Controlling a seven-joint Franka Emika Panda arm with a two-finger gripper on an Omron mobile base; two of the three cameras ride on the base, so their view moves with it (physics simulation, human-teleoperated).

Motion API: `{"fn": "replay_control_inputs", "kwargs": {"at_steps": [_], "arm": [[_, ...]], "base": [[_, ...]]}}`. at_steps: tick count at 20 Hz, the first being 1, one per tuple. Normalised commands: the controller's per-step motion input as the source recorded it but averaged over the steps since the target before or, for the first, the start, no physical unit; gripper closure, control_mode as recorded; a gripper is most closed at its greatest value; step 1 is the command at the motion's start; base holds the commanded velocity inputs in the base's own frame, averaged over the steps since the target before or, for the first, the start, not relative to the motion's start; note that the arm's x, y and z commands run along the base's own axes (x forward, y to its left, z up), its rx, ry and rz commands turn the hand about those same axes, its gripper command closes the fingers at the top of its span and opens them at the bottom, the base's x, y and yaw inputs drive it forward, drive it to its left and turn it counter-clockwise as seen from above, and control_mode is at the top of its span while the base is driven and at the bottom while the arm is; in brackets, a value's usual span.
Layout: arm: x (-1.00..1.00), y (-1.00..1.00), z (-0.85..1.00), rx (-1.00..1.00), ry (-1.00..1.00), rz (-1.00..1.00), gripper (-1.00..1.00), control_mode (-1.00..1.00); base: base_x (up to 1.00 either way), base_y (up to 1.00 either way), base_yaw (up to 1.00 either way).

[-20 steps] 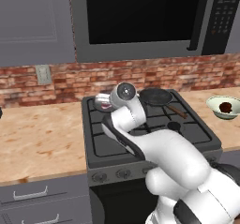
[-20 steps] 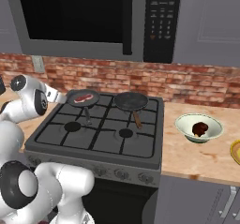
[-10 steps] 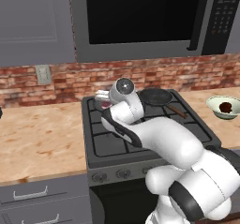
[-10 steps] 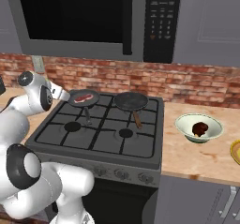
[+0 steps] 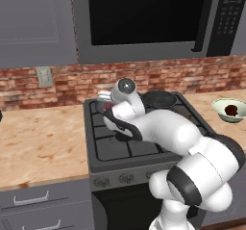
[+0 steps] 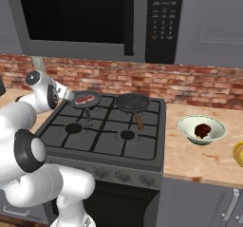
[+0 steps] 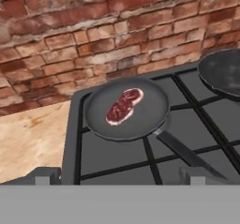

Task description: Place one of the steaks on the plate and the other in the bowl. Then place the bowl in the fridge.

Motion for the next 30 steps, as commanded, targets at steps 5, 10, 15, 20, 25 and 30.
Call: {"fn": "replay_control_inputs", "kwargs": {"at_steps": [5, 10, 15, 20, 25, 30], "arm": [[0.29, 0.00, -0.01, 0.00, 0.09, 0.00, -1.00, -1.00], [0.13, 0.00, 0.00, 0.02, 0.24, 0.00, -1.00, -1.00], [0.07, 0.00, -0.06, 0.00, 0.03, 0.00, -1.00, -1.00], [0.02, 0.00, -0.07, 0.00, 0.00, 0.00, -1.00, -1.00], [0.00, 0.00, -0.18, 0.00, 0.00, 0.00, -1.00, -1.00], [0.11, -0.07, 0.00, 0.01, 0.01, 0.00, -1.00, -1.00]], "base": [[0.00, 0.00, 0.00], [0.00, 0.00, 0.00], [0.00, 0.00, 0.00], [0.00, 0.00, 0.00], [0.00, 0.00, 0.00], [0.00, 0.00, 0.00]]}}
